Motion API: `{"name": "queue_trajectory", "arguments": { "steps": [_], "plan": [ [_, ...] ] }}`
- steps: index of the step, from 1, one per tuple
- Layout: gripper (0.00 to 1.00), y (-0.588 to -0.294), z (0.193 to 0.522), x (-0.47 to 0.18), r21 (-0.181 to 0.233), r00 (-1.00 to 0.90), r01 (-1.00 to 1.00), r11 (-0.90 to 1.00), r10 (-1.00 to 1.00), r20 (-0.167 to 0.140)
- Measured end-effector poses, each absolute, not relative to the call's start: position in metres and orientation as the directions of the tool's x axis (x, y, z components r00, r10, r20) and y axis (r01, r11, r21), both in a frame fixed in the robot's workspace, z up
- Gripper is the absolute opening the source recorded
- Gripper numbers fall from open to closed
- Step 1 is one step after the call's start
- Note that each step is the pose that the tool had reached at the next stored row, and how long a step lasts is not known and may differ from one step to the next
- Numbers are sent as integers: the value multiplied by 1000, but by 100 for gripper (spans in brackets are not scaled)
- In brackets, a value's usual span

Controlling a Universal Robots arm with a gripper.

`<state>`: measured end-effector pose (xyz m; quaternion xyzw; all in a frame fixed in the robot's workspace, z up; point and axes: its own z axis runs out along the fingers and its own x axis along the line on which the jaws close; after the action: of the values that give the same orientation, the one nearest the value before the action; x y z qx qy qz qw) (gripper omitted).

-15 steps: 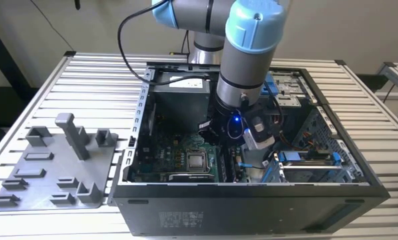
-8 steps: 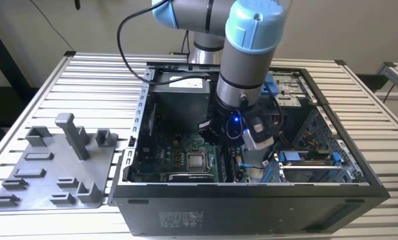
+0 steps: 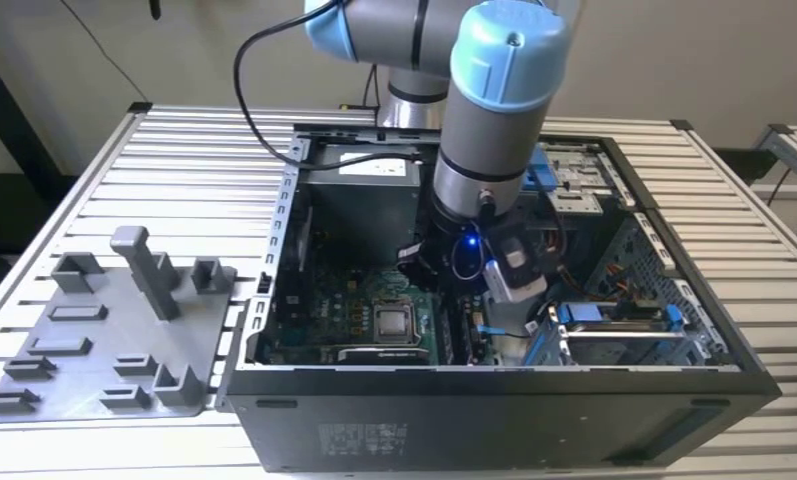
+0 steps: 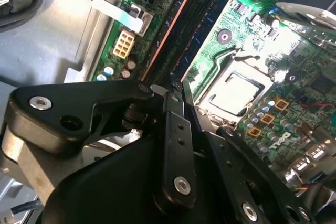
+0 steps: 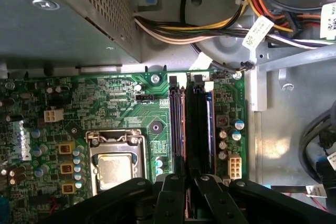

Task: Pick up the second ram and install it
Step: 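Insert the second ram into the second slot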

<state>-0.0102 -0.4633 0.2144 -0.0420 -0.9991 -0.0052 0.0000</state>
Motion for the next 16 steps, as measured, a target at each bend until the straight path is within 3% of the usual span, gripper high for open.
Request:
{"name": "queue_trajectory", "arguments": {
  "steps": [9, 11, 12, 16],
  "plan": [
    [14, -463, 213, -10, 9, -996, 84, 996, 84, 0],
    [15, -463, 213, -10, 10, -996, 84, 996, 84, 0],
    [22, -463, 213, -10, 10, -996, 84, 996, 84, 0],
    [22, -463, 228, -10, 9, -996, 84, 996, 84, 1]
  ]
}}
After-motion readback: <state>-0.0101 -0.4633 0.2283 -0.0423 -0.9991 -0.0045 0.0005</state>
